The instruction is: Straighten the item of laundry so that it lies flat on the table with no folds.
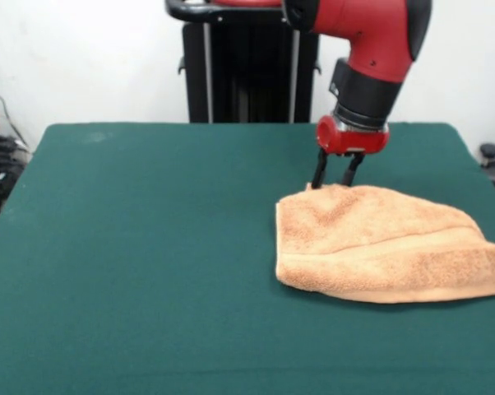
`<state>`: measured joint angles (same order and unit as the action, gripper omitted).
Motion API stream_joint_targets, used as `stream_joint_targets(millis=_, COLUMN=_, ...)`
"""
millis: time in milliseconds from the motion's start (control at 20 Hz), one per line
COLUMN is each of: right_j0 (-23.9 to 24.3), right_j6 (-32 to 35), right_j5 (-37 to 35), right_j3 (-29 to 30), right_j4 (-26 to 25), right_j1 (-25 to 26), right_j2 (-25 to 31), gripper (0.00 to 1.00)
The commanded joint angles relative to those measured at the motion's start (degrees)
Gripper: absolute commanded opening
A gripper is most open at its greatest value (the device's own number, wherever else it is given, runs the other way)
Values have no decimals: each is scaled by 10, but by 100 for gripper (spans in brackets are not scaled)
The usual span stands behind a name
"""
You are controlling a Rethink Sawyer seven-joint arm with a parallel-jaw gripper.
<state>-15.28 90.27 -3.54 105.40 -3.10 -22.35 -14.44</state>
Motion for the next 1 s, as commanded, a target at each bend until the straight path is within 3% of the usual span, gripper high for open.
stream_joint_targets(millis=50, right_j0=-4, right_j6=104, right_j5=62, right_j3=-23, right_j4=1, right_j1=84, right_j2=86, gripper=100)
stream_joint_targets(millis=400, right_j0=-8, right_j6=97, right_j5=54, right_j3=-44, right_j4=3, right_j1=97, right_j2=76, gripper=100)
stream_joint_targets(millis=650, right_j0=-76, right_j6=145, right_j5=141, right_j3=-43, right_j4=43, right_j1=109, right_j2=-14, gripper=100)
stream_joint_targets(millis=1000, right_j0=-99, right_j6=143, right_j5=110, right_j3=-46, right_j4=80, right_j1=126, right_j2=-71, gripper=100)
